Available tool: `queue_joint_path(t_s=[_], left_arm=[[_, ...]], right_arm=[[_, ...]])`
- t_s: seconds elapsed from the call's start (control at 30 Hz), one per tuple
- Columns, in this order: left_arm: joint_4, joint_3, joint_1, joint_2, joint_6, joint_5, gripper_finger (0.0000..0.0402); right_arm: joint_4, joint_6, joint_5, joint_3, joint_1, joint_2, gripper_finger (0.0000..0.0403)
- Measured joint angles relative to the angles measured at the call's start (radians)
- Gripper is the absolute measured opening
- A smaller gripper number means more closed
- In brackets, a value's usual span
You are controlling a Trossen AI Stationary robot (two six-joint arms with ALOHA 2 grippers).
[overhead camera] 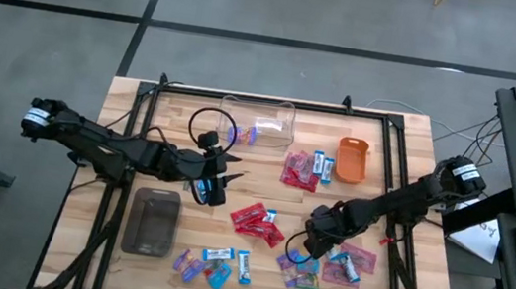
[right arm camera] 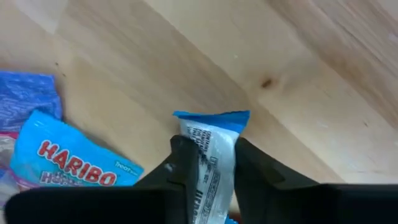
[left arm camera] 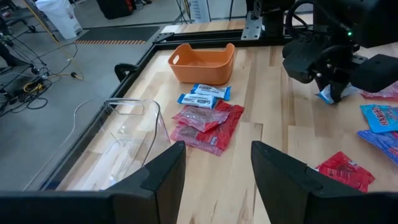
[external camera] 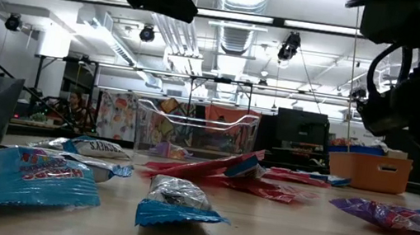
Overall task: Sort candy
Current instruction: Put the white chocolate into the orange bin
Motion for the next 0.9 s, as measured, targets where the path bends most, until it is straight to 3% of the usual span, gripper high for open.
queue_joint_path(t_s=[0.3,0.53,0.77,0.9], left_arm=[[0.0,0.0,0.0,0.0,-0.021,0.001,0.0166],[0.001,-0.001,0.0,0.0,-0.053,0.002,0.0166],[0.001,-0.008,0.0,0.0,-0.093,0.003,0.0166],[0.002,-0.008,-0.001,0.0,-0.112,0.004,0.0166]], right_arm=[[0.044,-0.05,0.041,0.0,-0.005,-0.049,0.0053],[0.042,-0.16,0.178,0.0,-0.052,-0.202,0.0053],[0.042,-0.364,0.364,0.0,-0.172,-0.38,0.0053],[0.037,-0.489,0.41,0.0,-0.293,-0.458,0.0053]])
